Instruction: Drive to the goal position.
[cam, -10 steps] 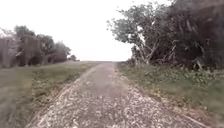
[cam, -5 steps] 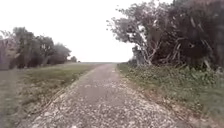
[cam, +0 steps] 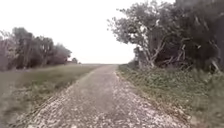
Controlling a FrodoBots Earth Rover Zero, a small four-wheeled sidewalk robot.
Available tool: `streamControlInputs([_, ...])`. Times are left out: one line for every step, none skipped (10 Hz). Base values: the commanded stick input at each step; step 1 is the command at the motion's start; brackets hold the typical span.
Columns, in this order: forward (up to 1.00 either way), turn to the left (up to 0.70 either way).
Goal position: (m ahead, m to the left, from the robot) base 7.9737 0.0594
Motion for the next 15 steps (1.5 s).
streamControlInputs([0.70,0.00])
streamControlInputs([0.70,0.00])
streamControlInputs([0.70,0.00])
streamControlInputs([0.70,0.00])
streamControlInputs([0.70,0.00])
streamControlInputs([0.70,0.00])
streamControlInputs([0.70,0.00])
streamControlInputs([0.70,0.00])
streamControlInputs([0.70,0.00])
streamControlInputs([0.70,0.00])
streamControlInputs([0.70,0.00])
streamControlInputs([0.70,0.00])
streamControlInputs([0.70,0.00])
streamControlInputs([0.70,0.00])
streamControlInputs([0.70,0.00])
